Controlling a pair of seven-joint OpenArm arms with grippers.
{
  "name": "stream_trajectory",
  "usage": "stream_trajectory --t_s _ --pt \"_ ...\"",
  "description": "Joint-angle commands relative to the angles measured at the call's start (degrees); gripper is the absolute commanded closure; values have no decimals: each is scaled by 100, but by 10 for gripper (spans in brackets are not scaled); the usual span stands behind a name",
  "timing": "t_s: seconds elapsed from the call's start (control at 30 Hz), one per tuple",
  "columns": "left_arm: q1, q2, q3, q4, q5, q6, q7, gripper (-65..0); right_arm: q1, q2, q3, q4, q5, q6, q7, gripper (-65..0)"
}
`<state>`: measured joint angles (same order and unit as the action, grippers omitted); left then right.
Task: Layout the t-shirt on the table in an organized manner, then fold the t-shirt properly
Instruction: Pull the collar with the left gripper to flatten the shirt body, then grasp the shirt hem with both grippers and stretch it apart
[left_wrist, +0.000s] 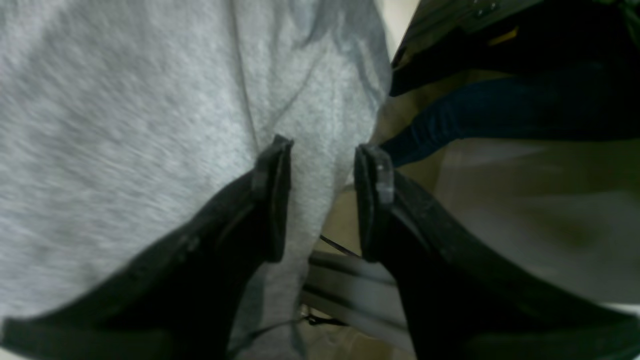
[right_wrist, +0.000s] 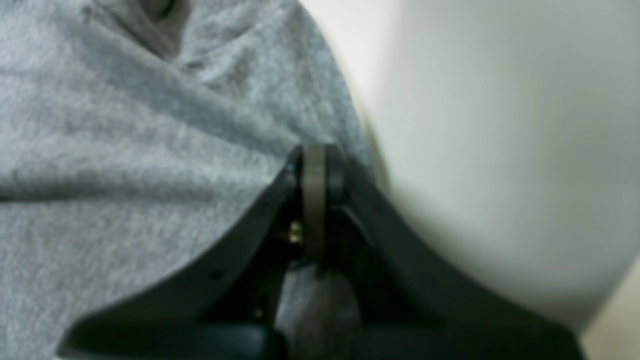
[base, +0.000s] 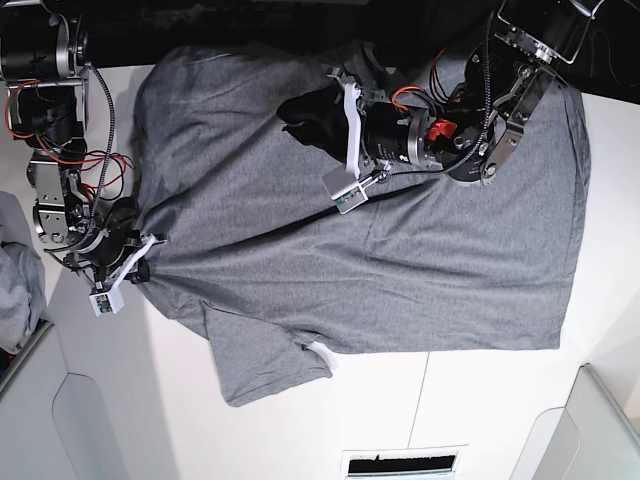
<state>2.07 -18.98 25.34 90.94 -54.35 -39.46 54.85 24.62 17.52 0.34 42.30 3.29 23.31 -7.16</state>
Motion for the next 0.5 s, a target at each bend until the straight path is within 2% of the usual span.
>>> stream_trajectory --t_s 0.0,0.07,0.13,0.2,0.27,0.33,0.4,0.47 --pt "-114 -116 -37 122 -116 -54 -63 -239 153 138 17 55 33 -153 94 0" --pt "-129 -251 -188 125 -109 -54 -109 -239 153 210 20 55 35 -393 94 0" --pt "-125 -378 -520 118 -72 -54 -205 -239 151 284 50 55 35 -417 94 0" --pt "-129 -492 -981 114 212 -54 -535 -239 153 354 105 70 146 -387 96 0" --pt "-146 -621 -1475 48 612 -54 -973 -239 151 376 205 142 431 -326 92 0" --pt "-260 -774 -1840 -181 946 -54 -1294 -239 136 369 352 264 675 -92 83 0" --pt "-459 -929 -2011 -577 1180 -54 -1419 -239 109 341 518 455 946 101 -17 0" --pt "-697 -1067 -2022 -1078 1338 26 -1480 -238 39 317 686 748 1248 166 -363 0"
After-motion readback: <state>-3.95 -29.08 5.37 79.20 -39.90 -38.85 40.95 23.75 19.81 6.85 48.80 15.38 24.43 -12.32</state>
